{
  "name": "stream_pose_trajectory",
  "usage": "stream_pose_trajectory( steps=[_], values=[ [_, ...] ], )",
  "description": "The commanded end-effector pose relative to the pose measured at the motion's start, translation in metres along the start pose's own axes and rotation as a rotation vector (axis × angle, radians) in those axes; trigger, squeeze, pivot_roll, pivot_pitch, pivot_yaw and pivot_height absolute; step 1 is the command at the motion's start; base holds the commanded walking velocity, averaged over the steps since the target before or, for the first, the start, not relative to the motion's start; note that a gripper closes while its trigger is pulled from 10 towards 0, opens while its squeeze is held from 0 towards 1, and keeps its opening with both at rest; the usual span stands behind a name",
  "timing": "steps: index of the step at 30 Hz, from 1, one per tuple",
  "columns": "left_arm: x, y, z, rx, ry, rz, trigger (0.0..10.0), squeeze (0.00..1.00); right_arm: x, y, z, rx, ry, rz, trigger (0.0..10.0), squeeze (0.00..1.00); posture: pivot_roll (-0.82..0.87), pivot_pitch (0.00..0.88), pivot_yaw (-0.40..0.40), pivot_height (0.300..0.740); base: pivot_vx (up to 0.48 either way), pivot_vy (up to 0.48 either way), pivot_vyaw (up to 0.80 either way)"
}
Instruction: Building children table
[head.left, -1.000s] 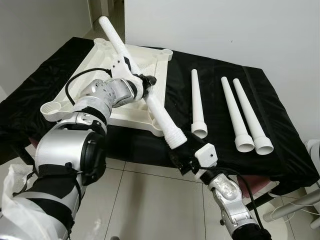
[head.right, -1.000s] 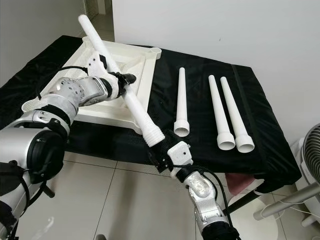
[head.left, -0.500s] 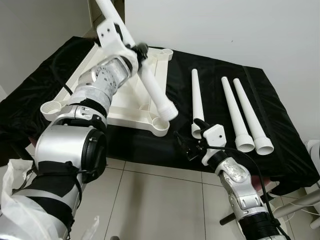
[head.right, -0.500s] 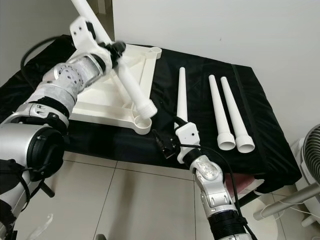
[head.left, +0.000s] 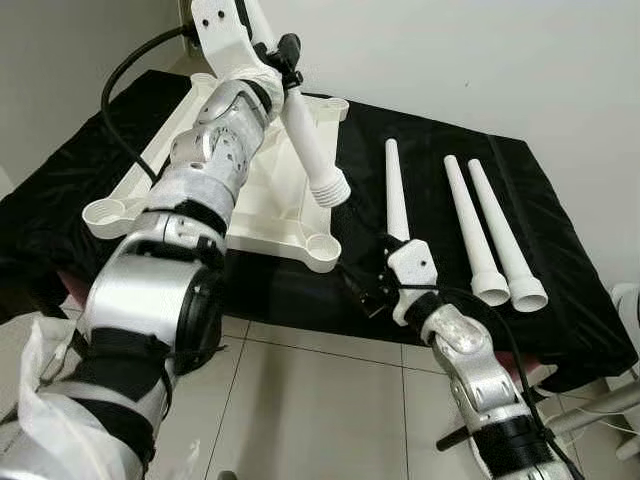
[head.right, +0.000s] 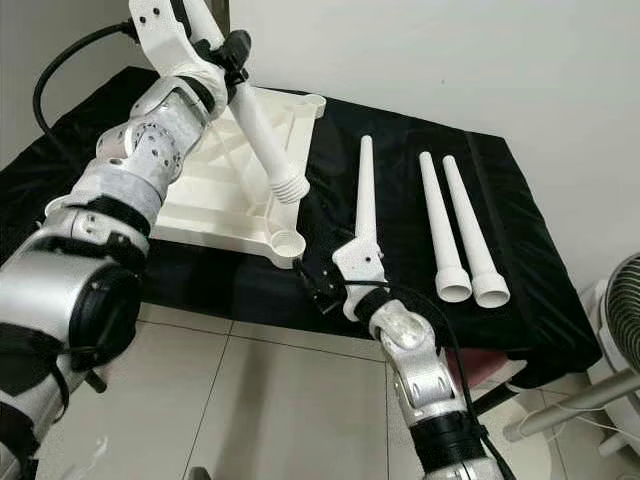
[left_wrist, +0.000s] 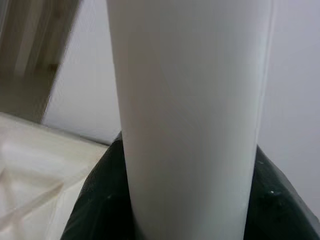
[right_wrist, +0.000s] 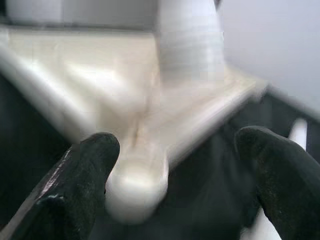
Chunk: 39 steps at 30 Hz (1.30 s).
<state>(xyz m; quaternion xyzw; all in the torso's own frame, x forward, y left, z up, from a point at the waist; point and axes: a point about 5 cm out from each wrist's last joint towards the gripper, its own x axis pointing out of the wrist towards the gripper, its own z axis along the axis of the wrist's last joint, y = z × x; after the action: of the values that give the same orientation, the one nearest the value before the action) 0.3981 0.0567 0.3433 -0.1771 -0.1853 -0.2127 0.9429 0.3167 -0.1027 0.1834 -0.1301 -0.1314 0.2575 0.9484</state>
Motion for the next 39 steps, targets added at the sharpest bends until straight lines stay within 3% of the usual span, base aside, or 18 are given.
stream_pose_trajectory(
  steps=[1,8,17,30,34,39],
  values=[
    [0.0,-0.03,0.005,0.061,-0.04,-0.265,10.0,0.0,0.003,-0.001,0.005,-0.01,-0.003,-0.014,10.0,0.0,0.0,0.0,-0.092,0.74,0.0,0.0,0.0],
    [-0.009,-0.055,-0.016,0.054,-0.025,-0.298,10.0,0.0,0.019,-0.007,0.015,0.017,-0.014,-0.096,10.0,0.0,0.0,0.0,-0.101,0.74,0.0,0.0,0.0],
    [-0.015,-0.065,-0.022,0.082,-0.03,-0.314,10.0,0.0,0.023,-0.016,0.02,-0.01,-0.028,-0.168,10.0,0.0,0.02,0.0,-0.106,0.74,0.0,0.0,0.0],
    [-0.015,-0.055,-0.027,0.14,-0.006,-0.283,10.0,0.0,0.02,-0.026,0.027,-0.065,-0.077,-0.233,10.0,0.0,0.01,0.0,-0.1,0.74,0.0,0.0,0.0],
    [-0.013,-0.047,-0.026,0.152,0.0,-0.249,10.0,0.0,0.019,-0.03,0.024,-0.052,-0.064,-0.256,10.0,0.0,0.02,0.0,-0.097,0.74,0.0,0.0,0.0],
    [-0.014,-0.048,-0.024,0.144,-0.003,-0.254,10.0,0.0,0.02,-0.033,0.02,-0.077,-0.041,-0.268,10.0,0.0,0.02,0.0,-0.097,0.74,0.0,0.0,0.0]
  ],
)
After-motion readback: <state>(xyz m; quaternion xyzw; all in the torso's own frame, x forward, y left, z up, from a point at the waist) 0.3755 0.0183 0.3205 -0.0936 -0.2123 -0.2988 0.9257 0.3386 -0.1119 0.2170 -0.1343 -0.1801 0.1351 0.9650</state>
